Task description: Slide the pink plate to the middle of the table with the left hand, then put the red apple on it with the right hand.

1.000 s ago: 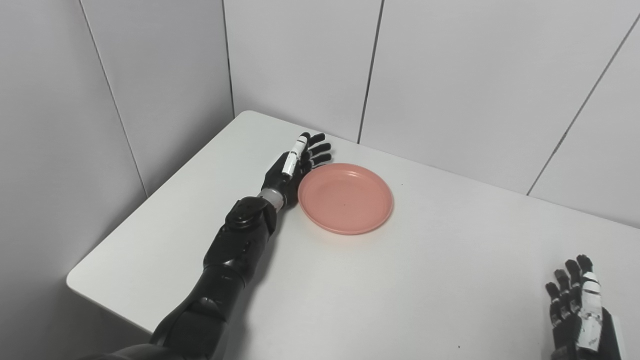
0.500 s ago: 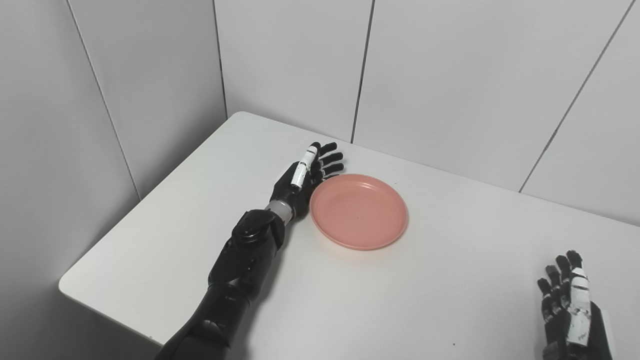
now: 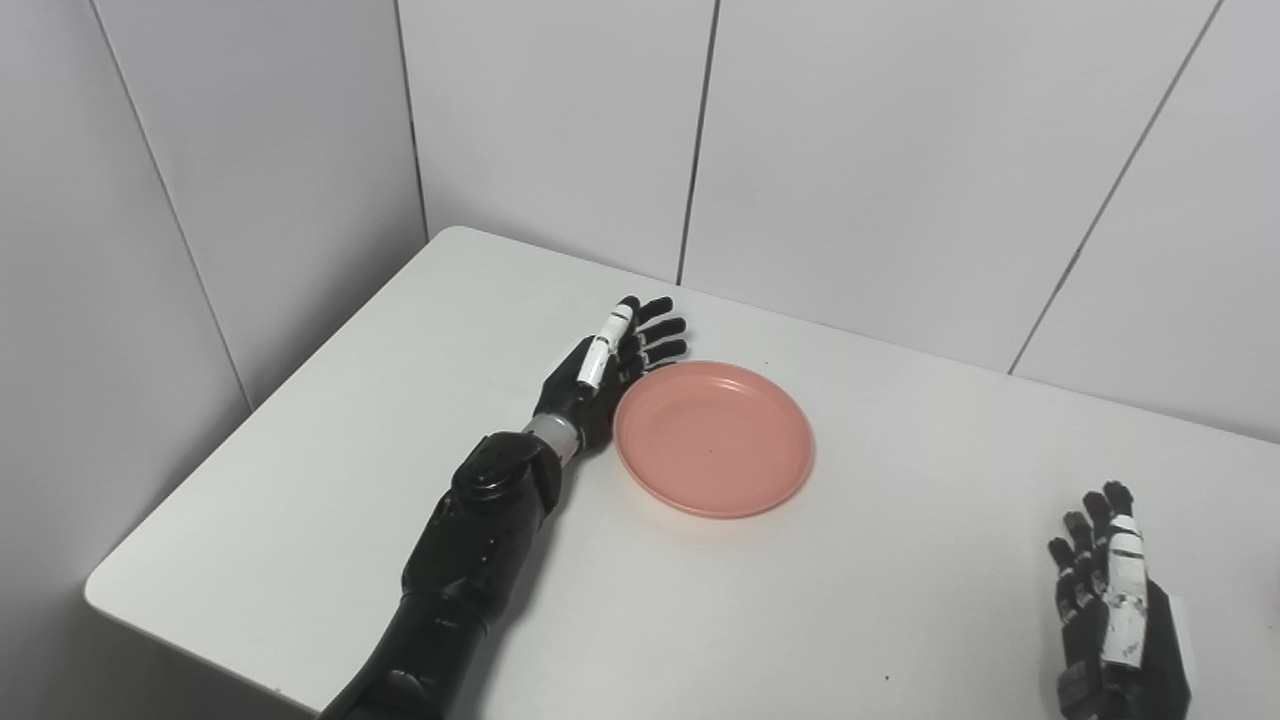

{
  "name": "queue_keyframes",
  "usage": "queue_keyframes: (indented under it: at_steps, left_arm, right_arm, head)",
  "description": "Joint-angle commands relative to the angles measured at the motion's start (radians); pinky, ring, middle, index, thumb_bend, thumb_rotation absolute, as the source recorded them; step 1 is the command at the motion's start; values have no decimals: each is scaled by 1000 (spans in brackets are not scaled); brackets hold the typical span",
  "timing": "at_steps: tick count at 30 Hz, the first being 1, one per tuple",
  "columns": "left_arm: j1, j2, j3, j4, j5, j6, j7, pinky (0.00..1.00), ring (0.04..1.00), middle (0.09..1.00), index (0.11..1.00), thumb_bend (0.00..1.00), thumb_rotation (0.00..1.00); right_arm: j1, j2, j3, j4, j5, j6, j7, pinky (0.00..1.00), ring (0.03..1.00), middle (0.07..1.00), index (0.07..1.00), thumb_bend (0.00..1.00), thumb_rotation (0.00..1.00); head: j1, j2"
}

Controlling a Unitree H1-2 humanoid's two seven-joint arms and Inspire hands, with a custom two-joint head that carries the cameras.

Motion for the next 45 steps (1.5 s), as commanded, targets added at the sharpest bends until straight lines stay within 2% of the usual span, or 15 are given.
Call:
queue_keyframes:
  at_steps: [1,13,25,45]
  left_arm:
    - [30,-6,-13,0,15,49,7,839,846,851,839,354,1000]
    - [55,-22,-39,-41,14,71,6,840,854,858,850,339,1000]
    - [87,-53,-64,-119,46,126,47,838,856,864,853,335,1000]
    - [161,-157,-113,-273,74,204,86,860,868,876,863,340,1000]
  right_arm:
    - [-29,6,9,-37,-14,-14,-5,1000,1000,1000,1000,187,1000]
    - [-33,10,21,-22,-23,-36,-3,1000,1000,1000,1000,218,1000]
    - [-40,27,27,-45,-48,2,-23,1000,1000,1000,997,240,1000]
    - [-49,46,30,-41,-49,-1,-29,1000,1000,1000,996,288,1000]
  head:
    - [-10,3]
    - [-71,30]
    - [-116,57]
    - [-175,86]
